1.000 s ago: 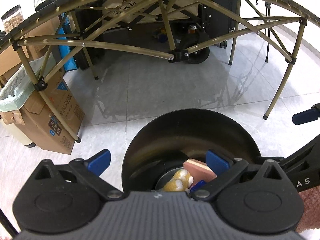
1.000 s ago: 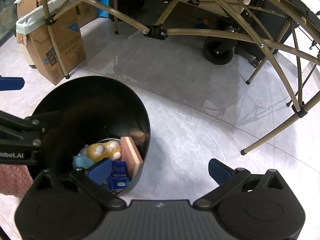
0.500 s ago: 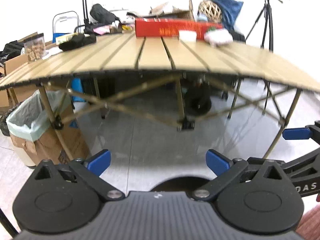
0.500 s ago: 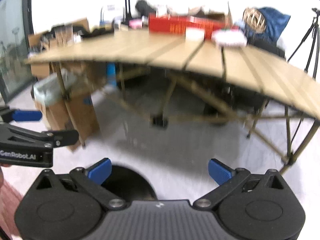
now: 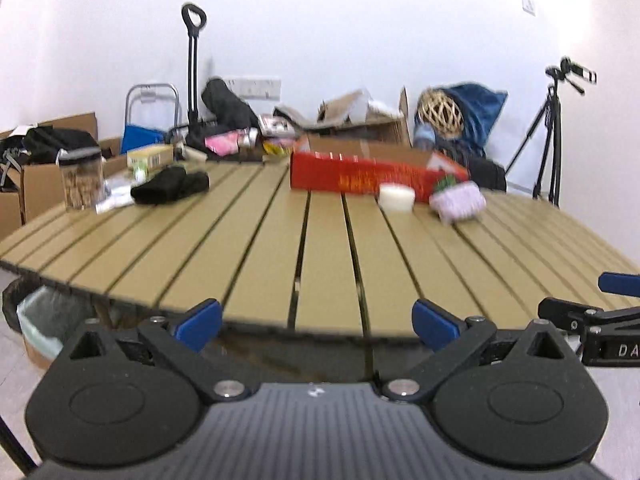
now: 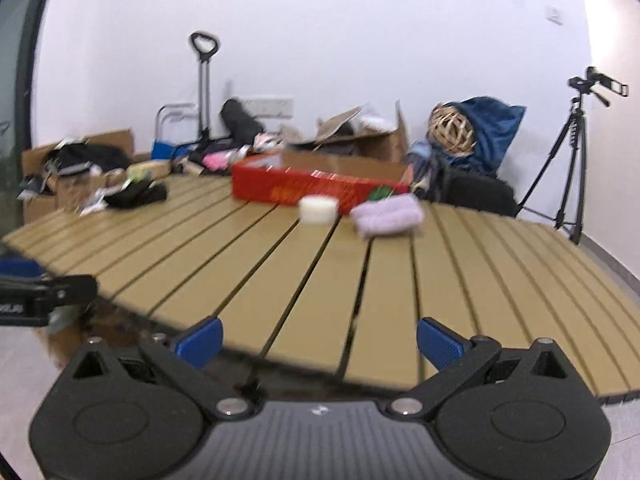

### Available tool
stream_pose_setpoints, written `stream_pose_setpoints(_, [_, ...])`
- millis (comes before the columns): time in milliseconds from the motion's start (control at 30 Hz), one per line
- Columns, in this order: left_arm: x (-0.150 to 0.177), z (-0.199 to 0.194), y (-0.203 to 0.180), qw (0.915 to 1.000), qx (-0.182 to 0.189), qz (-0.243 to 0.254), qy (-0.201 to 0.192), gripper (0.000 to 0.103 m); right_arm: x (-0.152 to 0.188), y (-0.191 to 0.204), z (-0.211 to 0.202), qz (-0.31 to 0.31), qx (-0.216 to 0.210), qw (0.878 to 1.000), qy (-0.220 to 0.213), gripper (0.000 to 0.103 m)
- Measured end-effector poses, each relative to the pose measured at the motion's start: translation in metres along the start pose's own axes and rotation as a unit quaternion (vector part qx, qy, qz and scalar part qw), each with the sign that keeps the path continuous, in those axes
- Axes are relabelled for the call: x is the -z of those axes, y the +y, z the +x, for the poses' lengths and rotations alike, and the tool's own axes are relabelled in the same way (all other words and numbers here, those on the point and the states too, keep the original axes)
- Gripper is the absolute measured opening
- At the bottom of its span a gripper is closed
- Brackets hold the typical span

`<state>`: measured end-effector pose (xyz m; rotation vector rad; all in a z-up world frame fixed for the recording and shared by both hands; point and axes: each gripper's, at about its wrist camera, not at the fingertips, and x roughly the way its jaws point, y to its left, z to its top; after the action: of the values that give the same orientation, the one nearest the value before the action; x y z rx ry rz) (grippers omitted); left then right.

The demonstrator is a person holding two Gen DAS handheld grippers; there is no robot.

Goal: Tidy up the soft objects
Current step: 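Raise both tools out of the bin back toward the table, then grasp the lavender towel with the right tool while the left tool grasps the white round sponge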

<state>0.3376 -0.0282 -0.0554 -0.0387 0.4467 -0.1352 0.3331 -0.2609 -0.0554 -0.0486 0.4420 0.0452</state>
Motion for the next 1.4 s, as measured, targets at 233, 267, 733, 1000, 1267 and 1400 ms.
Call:
stream_pose_setpoints(233, [-0.037, 0.016, -0.001, 0.9997, 0.003, 0.000, -0.026, 0.103, -0.037, -0.013, 0.021, 0.015, 0.030, 0.999, -0.027, 0.103])
stream_pose_setpoints(267, [-0.042, 0.018, -0.001, 0.9996, 0.004, 0.000, -0.028, 0.103, -0.044, -0.014, 0.027, 0.014, 0.034, 0.999, -0.030, 0.103])
stream_pose_setpoints(733, [-0.105, 0.093, -0.010, 0.9992, -0.025, 0.010, -0.031, 0.103, -0.121, -0.044, 0.144, 0.062, 0.094, 0.993, 0.019, 0.103])
stream_pose_setpoints(1000, [-0.114, 0.133, -0.002, 0.9990, -0.044, 0.002, -0.009, 0.103, -0.129, -0.073, 0.225, 0.134, 0.111, 0.983, 0.059, 0.103])
stream_pose_setpoints(1267, [-0.112, 0.166, -0.008, 0.9990, -0.043, 0.016, 0.002, 0.103, -0.128, -0.090, 0.287, 0.192, 0.119, 0.969, 0.096, 0.103])
stream_pose_setpoints(1400, [-0.115, 0.183, -0.012, 0.9993, -0.037, 0.010, 0.006, 0.103, -0.128, -0.088, 0.301, 0.191, 0.112, 0.970, 0.101, 0.102])
